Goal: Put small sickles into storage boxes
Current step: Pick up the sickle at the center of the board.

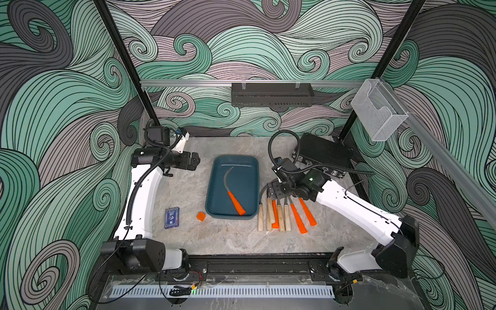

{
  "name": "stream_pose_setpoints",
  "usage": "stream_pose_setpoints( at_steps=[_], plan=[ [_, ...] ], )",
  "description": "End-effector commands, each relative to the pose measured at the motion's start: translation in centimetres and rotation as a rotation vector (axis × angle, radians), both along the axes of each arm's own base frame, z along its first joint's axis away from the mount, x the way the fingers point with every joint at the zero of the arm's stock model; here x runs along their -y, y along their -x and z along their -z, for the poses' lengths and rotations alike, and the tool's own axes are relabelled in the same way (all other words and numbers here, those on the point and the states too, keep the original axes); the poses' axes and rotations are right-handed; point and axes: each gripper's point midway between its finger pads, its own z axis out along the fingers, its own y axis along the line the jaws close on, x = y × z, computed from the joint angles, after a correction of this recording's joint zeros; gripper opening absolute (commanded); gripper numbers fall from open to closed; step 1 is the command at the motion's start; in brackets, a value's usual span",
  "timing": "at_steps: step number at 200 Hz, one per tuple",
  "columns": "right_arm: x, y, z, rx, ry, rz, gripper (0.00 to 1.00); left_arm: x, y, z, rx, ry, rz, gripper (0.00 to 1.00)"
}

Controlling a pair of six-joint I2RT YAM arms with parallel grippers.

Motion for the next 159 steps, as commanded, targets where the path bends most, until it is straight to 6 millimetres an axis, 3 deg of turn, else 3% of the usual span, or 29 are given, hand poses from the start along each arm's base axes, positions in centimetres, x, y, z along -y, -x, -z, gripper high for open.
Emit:
stream_pose_setpoints(
  at_steps=[1,56,159],
  plan=[
    [1.8,2.0,0.4,-0.052,-0.051,0.049,0.86,0.4,0.2,-0.6,0.003,0.006,0.024,0.99],
    [2.2,5.2,4.5,-0.222,-0.089,0.064,0.74,0.7,0.4,-0.2,-0.01,0.016,0.033,0.99],
    [-1.4,6.2,8.5,-0.43,-0.146,0.028,0.61,1.1,0.9,0.6,-0.04,0.034,0.05,0.99]
  ],
)
